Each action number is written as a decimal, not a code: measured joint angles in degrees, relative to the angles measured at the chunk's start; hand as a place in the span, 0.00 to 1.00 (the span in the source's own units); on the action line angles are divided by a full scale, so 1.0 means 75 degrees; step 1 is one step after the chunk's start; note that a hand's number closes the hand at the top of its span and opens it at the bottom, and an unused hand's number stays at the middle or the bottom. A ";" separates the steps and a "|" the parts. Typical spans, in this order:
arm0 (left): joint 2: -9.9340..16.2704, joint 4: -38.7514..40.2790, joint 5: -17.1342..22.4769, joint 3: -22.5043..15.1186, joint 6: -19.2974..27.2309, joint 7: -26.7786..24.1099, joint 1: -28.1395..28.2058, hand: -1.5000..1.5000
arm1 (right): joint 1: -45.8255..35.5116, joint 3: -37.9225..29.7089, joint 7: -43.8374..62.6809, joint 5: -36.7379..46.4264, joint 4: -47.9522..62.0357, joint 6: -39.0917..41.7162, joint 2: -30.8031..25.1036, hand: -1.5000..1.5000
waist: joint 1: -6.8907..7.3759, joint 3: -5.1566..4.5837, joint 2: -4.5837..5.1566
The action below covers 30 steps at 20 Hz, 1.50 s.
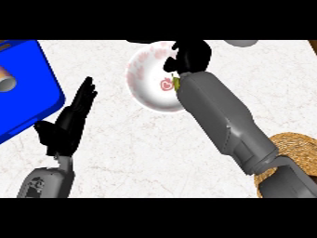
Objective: Pick the pear from the placemat and place it in the bowl
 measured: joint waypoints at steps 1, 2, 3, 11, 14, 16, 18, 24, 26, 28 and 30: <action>0.0039 -0.0020 0.0025 0.0026 -0.0045 -0.0008 0.0040 0.50 | 0.0152 -0.0136 -0.0333 -0.0156 -0.0054 0.0006 -0.0013 0.00 | -0.0001 0.0000 -0.0001; 0.0047 0.0011 0.0034 0.0051 -0.0059 -0.0028 0.0013 0.50 | 0.0298 -0.0186 -0.0608 -0.0313 -0.0117 -0.0058 0.0007 0.00 | 0.0023 0.0000 0.0006; 0.0063 0.0011 0.0055 0.0072 -0.0089 -0.0037 0.0019 0.50 | 0.0351 -0.0313 -0.0910 -0.0437 -0.0169 -0.0095 0.0013 0.00 | 0.0022 0.0000 0.0008; -0.0065 0.0055 -0.0058 0.0018 -0.0009 -0.0218 0.0227 0.50 | 0.0660 -0.0800 -0.2243 -0.0765 -0.1043 -0.1210 0.0027 0.00 | -0.0064 -0.0003 -0.0040; -0.0111 0.0130 -0.0137 0.0012 0.0058 -0.0194 0.0169 0.50 | 0.0756 -0.0957 -0.2359 -0.0771 -0.1418 -0.1562 0.0047 0.00 | -0.0114 -0.0004 -0.0057; -0.0085 -0.0070 -0.0129 0.0004 0.0038 -0.0118 0.0311 0.50 | 0.0940 -0.1075 -0.2328 -0.0822 -0.1845 -0.1599 0.0002 0.00 | -0.0148 -0.0004 -0.0077; -0.0076 -0.0027 -0.0101 0.0064 0.0020 -0.0076 0.0235 0.50 | 0.1057 -0.1231 -0.2306 -0.0926 -0.2203 -0.1585 -0.0007 0.00 | -0.0168 -0.0004 -0.0079; -0.0057 -0.0145 -0.0123 0.0149 0.0058 -0.0038 0.0287 0.50 | 0.2208 -0.1302 -0.2016 -0.1242 -0.4290 -0.1267 -0.0195 0.00 | -0.0285 -0.0004 -0.0116; -0.0010 -0.0096 -0.0025 0.0230 -0.0052 -0.0111 0.0324 0.50 | 0.2761 -0.1222 -0.1969 -0.1304 -0.5106 -0.1095 -0.0287 0.00 | -0.0293 -0.0004 -0.0117; -0.0059 -0.0037 -0.0069 0.0195 -0.0040 -0.0193 0.0379 0.50 | 0.3358 -0.1177 -0.2117 -0.1465 -0.5822 -0.0899 -0.0381 0.00 | -0.0282 -0.0004 -0.0109; 0.0007 -0.0139 -0.0041 0.0262 -0.0066 -0.0058 0.0333 0.50 | 0.4018 -0.1064 -0.2249 -0.1625 -0.6613 -0.0685 -0.0478 0.00 | -0.0285 -0.0005 -0.0109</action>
